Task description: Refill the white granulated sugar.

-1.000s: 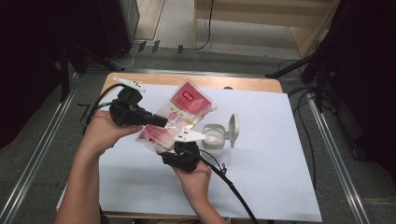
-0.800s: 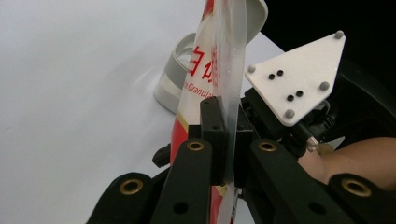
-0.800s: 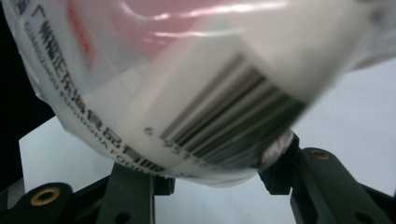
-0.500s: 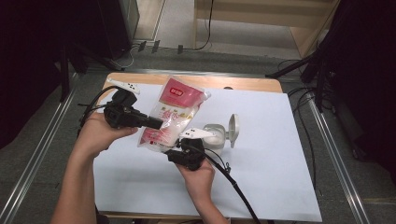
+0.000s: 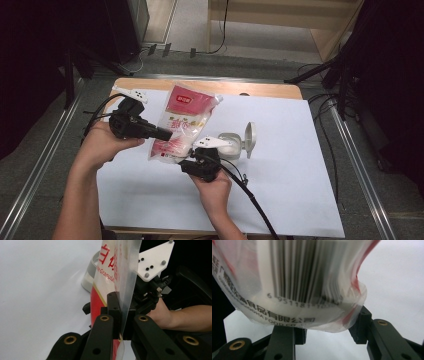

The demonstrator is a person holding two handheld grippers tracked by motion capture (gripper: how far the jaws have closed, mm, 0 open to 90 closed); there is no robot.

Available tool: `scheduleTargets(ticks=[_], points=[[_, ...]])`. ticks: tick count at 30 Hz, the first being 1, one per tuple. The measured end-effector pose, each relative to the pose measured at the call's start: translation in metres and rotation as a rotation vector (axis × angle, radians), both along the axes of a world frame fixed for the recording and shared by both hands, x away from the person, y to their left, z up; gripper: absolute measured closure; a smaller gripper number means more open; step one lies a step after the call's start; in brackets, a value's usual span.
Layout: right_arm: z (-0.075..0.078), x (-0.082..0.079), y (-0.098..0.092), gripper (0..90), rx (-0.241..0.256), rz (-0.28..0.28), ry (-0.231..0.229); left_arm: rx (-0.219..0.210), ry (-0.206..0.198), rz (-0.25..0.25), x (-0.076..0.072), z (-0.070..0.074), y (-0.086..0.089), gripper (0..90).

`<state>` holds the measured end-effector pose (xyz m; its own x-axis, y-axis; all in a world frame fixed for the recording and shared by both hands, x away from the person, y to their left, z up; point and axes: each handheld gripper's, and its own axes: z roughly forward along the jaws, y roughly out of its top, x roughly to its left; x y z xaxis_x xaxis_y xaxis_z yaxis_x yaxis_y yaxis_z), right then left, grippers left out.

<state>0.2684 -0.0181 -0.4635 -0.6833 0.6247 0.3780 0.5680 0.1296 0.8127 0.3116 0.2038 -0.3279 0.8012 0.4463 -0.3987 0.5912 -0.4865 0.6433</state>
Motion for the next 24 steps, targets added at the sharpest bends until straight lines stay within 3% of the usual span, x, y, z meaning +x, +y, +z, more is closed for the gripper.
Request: scheduleTargets(ticks=[4, 8, 16, 24], points=[[0.002, 0.002, -0.003, 56.6, 0.026, 0.002, 0.025, -0.019, -0.003, -0.011, 0.001, 0.000, 0.003, 90.0], [0.005, -0.001, -0.003, 57.3, -0.005, 0.010, -0.008, -0.019, -0.020, 0.035, 0.003, 0.001, 0.005, 90.0], [0.009, 0.003, -0.005, 58.5, 0.004, 0.042, 0.005, -0.022, -0.062, 0.087, 0.004, 0.006, 0.005, 90.0], [0.010, 0.003, -0.006, 58.5, -0.009, 0.082, 0.006, -0.066, -0.078, 0.122, 0.005, 0.009, 0.011, 90.0]])
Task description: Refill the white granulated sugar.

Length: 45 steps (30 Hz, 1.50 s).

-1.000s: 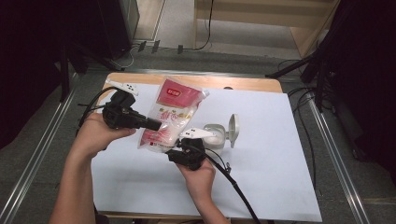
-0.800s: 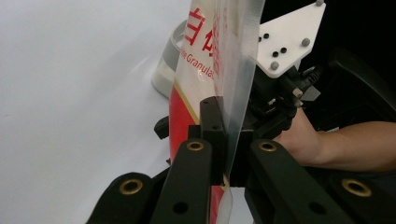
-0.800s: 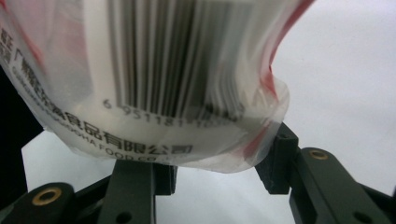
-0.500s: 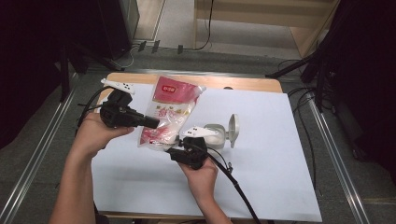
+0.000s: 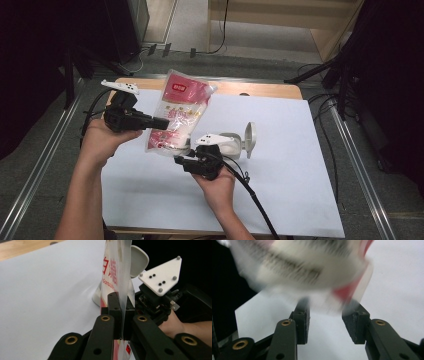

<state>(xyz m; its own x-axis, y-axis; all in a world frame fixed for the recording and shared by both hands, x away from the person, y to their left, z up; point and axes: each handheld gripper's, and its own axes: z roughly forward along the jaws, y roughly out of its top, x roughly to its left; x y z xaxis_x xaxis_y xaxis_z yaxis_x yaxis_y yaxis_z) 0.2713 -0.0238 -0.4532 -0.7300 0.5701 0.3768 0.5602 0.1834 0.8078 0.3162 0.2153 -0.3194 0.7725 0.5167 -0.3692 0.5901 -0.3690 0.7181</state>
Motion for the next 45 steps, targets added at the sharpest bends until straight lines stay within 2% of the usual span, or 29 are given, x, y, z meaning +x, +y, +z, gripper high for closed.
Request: scheduleTargets(ticks=[7, 12, 14, 16, 17, 20, 24, 25, 26, 27, 29, 31, 34, 35, 37, 40, 45], points=[[-0.002, -0.003, -0.003, 58.3, -0.036, 0.055, -0.016, 0.015, -0.032, 0.093, 0.001, 0.002, 0.011, 90.0], [0.000, -0.002, -0.011, 58.0, -0.059, 0.126, -0.049, 0.035, -0.052, 0.118, 0.004, -0.004, 0.014, 90.0], [0.002, -0.002, -0.015, 58.0, -0.073, 0.141, -0.055, 0.038, -0.033, 0.129, 0.007, -0.007, 0.014, 90.0], [0.003, -0.003, -0.017, 58.0, -0.102, 0.160, -0.079, 0.045, -0.013, 0.150, 0.009, -0.009, 0.013, 90.0], [0.004, -0.003, -0.018, 58.0, -0.112, 0.169, -0.089, 0.034, -0.006, 0.154, 0.010, -0.011, 0.013, 90.0], [0.005, -0.002, -0.020, 58.4, -0.110, 0.201, -0.100, 0.026, -0.003, 0.158, 0.013, -0.016, 0.013, 90.0], [0.007, 0.001, -0.029, 58.4, -0.041, 0.239, -0.065, 0.031, -0.008, 0.177, 0.016, -0.020, 0.011, 90.0], [0.007, 0.003, -0.032, 58.5, -0.017, 0.250, -0.047, 0.019, -0.004, 0.170, 0.017, -0.022, 0.011, 90.0], [0.008, 0.005, -0.035, 58.5, -0.004, 0.255, -0.034, 0.027, -0.012, 0.177, 0.017, -0.023, 0.010, 90.0], [0.008, 0.006, -0.037, 58.5, -0.006, 0.261, -0.036, 0.019, -0.010, 0.169, 0.019, -0.026, 0.010, 90.0], [0.010, 0.007, -0.041, 58.3, -0.014, 0.273, -0.069, 0.017, -0.019, 0.173, 0.020, -0.029, 0.008, 90.0], [0.011, 0.007, -0.045, 57.4, -0.017, 0.285, -0.075, 0.026, -0.029, 0.177, 0.022, -0.033, 0.006, 90.0], [0.012, 0.007, -0.050, 57.4, -0.060, 0.300, -0.093, 0.022, -0.040, 0.178, 0.024, -0.037, 0.003, 90.0], [0.012, 0.007, -0.051, 57.2, -0.065, 0.309, -0.097, 0.015, -0.037, 0.162, 0.025, -0.040, 0.003, 90.0], [0.012, 0.005, -0.054, 56.0, -0.084, 0.326, -0.106, 0.032, -0.035, 0.148, 0.028, -0.044, 0.001, 90.0], [0.009, 0.002, -0.061, 56.0, -0.073, 0.360, -0.102, 0.052, -0.032, 0.137, 0.032, -0.049, -0.004, 90.0], [0.010, -0.003, -0.076, 56.0, -0.074, 0.374, -0.132, 0.057, -0.035, 0.142, 0.037, -0.058, -0.012, 90.0]])
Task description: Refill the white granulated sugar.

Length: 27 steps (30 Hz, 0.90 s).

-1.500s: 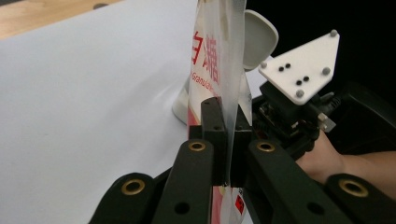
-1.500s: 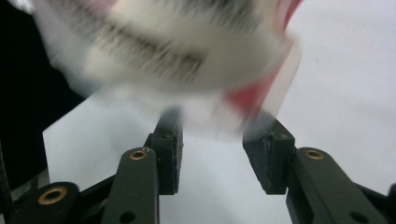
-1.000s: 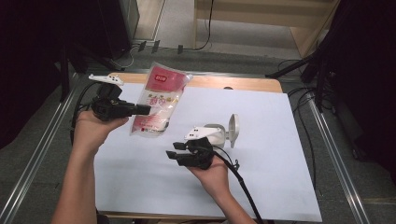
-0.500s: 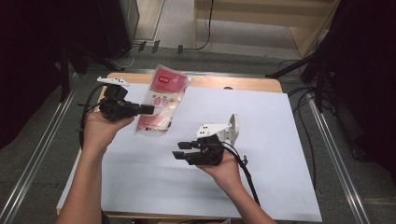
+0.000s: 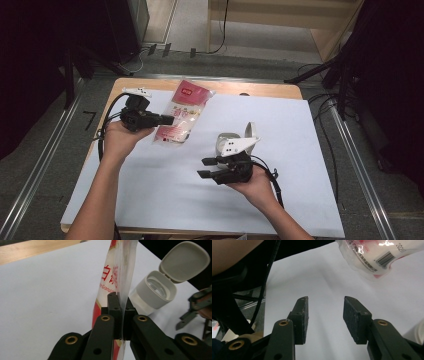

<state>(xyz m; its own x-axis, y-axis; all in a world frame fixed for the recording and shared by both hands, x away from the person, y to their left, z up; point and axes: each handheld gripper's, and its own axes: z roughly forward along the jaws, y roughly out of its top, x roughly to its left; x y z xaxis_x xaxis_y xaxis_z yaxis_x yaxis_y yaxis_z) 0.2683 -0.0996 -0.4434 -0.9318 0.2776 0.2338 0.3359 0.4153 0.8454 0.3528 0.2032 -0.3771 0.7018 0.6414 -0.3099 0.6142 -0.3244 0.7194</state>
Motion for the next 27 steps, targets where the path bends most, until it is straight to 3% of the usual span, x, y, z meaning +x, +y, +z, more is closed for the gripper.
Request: scheduleTargets(ticks=[7, 12, 17, 24, 27], points=[[0.000, -0.003, -0.019, 55.5, -0.003, -0.003, 0.014, 0.003, -0.043, 0.030, 0.006, -0.012, -0.011, 90.0], [0.000, -0.007, -0.034, 53.4, 0.000, 0.004, 0.000, 0.020, -0.043, 0.001, 0.009, -0.023, -0.015, 90.0], [0.000, -0.008, -0.043, 53.4, 0.000, -0.014, 0.000, 0.079, -0.026, -0.007, 0.010, -0.034, -0.018, 90.0], [-0.004, -0.008, -0.053, 53.6, 0.006, -0.036, 0.014, 0.019, -0.022, -0.001, 0.009, -0.041, -0.008, 90.0], [-0.004, -0.008, -0.054, 53.6, 0.005, -0.040, 0.018, 0.014, -0.030, -0.003, 0.006, -0.043, -0.003, 90.0]])
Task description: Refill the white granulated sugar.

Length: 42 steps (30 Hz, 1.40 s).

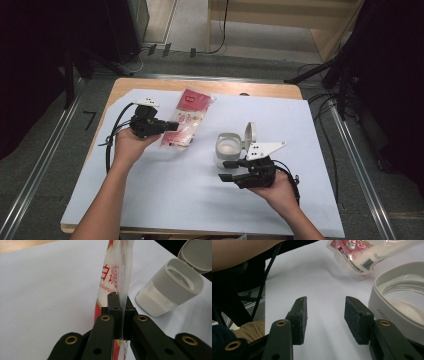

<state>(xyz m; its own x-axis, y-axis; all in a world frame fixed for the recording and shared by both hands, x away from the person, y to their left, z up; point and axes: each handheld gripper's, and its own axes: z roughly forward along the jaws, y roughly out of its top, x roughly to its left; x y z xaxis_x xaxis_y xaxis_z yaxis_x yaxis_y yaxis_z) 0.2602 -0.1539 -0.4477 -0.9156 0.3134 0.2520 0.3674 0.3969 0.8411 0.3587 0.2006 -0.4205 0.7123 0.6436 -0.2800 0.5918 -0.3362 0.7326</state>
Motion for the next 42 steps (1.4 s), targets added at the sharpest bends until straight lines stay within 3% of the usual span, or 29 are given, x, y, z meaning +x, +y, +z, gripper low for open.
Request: scheduleTargets(ticks=[11, 17, 23, 29, 34, 42], points=[[0.001, 0.000, -0.006, 53.6, 0.003, -0.013, -0.018, 0.037, -0.015, -0.033, -0.017, -0.009, 0.019, 90.0], [0.000, 0.000, -0.006, 53.7, -0.009, -0.020, -0.027, 0.049, 0.015, -0.027, -0.022, -0.014, 0.028, 89.7], [-0.001, 0.000, -0.005, 53.7, -0.016, -0.023, -0.026, 0.047, -0.005, -0.065, -0.027, -0.019, 0.035, 89.4], [-0.001, 0.001, -0.005, 53.7, -0.020, -0.026, -0.022, 0.070, -0.020, -0.078, -0.033, -0.018, 0.034, 86.8], [-0.001, 0.001, -0.005, 53.7, -0.021, -0.028, -0.026, 0.039, -0.025, -0.067, -0.034, -0.016, 0.040, 83.8], [-0.001, 0.002, -0.007, 53.7, -0.016, -0.038, -0.025, 0.033, -0.023, -0.061, -0.037, -0.017, 0.044, 80.0]])
